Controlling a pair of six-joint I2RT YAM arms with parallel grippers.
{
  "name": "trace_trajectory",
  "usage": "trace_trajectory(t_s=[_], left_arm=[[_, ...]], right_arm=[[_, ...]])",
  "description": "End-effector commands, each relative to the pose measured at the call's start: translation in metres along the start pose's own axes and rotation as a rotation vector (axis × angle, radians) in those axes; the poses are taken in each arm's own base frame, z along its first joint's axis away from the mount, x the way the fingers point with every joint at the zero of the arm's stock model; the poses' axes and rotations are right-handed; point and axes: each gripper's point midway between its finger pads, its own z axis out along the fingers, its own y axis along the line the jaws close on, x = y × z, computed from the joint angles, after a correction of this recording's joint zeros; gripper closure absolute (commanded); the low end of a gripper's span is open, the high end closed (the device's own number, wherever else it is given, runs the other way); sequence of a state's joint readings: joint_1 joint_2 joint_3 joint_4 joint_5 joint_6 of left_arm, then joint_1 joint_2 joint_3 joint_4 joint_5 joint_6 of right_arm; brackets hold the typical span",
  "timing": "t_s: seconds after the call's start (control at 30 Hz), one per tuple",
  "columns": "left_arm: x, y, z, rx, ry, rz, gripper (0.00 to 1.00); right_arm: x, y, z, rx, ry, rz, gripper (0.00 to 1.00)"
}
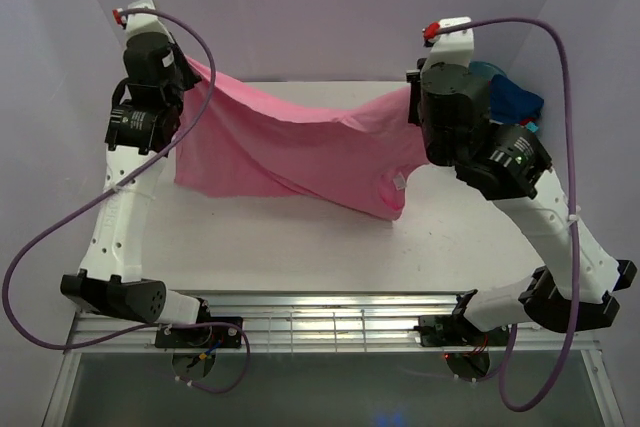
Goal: Fold and stack the t-shirts
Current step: Flatten out the tshirt
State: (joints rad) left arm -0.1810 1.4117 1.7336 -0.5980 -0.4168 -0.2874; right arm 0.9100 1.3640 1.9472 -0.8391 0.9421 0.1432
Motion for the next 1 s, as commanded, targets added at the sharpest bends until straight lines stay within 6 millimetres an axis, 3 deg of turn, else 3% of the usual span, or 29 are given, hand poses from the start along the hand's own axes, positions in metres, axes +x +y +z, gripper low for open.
trace_trajectory(t_s=[0.0,0.07,0.13,0.17,0.3,0.47,0.53,0.67,0.8,0.9,0.97], left_arm=[[-0.075,-0.017,-0.07,0.185,-0.133,-0.045,1.0],[-0.106,-0.023,-0.1,0.262,-0.204,-0.057,1.0],[-0.12,-0.035,-0.124,0.366,-0.229,-0.048,1.0],[-0.138,-0.037,-0.144,0.409,-0.273,-0.059,1.0],[-0.152,-0.052,-0.191,0.583,-0.307,-0.076,1.0],[-0.163,-0.057,-0.229,0.689,-0.335,-0.133,1.0],[-0.167,-0.059,-0.24,0.724,-0.345,-0.148,1.0],[-0.16,-0.066,-0.232,0.744,-0.305,-0.162,1.0],[-0.132,-0.075,-0.193,0.703,-0.198,-0.15,1.0],[-0.096,-0.081,-0.149,0.647,-0.073,-0.127,1.0],[-0.06,-0.087,-0.113,0.603,0.051,-0.105,1.0]], right_arm=[[-0.069,-0.043,-0.027,0.066,-0.185,0.044,0.92],[-0.098,-0.058,-0.042,0.063,-0.284,0.116,0.92],[-0.119,-0.082,-0.064,0.072,-0.366,0.133,0.92],[-0.128,-0.089,-0.072,0.068,-0.397,0.148,0.92],[-0.168,-0.133,-0.114,0.073,-0.535,0.229,0.92],[-0.186,-0.158,-0.139,0.052,-0.623,0.247,0.92],[-0.189,-0.159,-0.143,0.037,-0.642,0.26,0.92],[-0.192,-0.155,-0.145,0.008,-0.661,0.281,0.92],[-0.187,-0.138,-0.13,0.016,-0.633,0.253,0.91],[-0.177,-0.12,-0.113,0.025,-0.591,0.218,0.91],[-0.17,-0.104,-0.1,0.021,-0.564,0.193,0.92]])
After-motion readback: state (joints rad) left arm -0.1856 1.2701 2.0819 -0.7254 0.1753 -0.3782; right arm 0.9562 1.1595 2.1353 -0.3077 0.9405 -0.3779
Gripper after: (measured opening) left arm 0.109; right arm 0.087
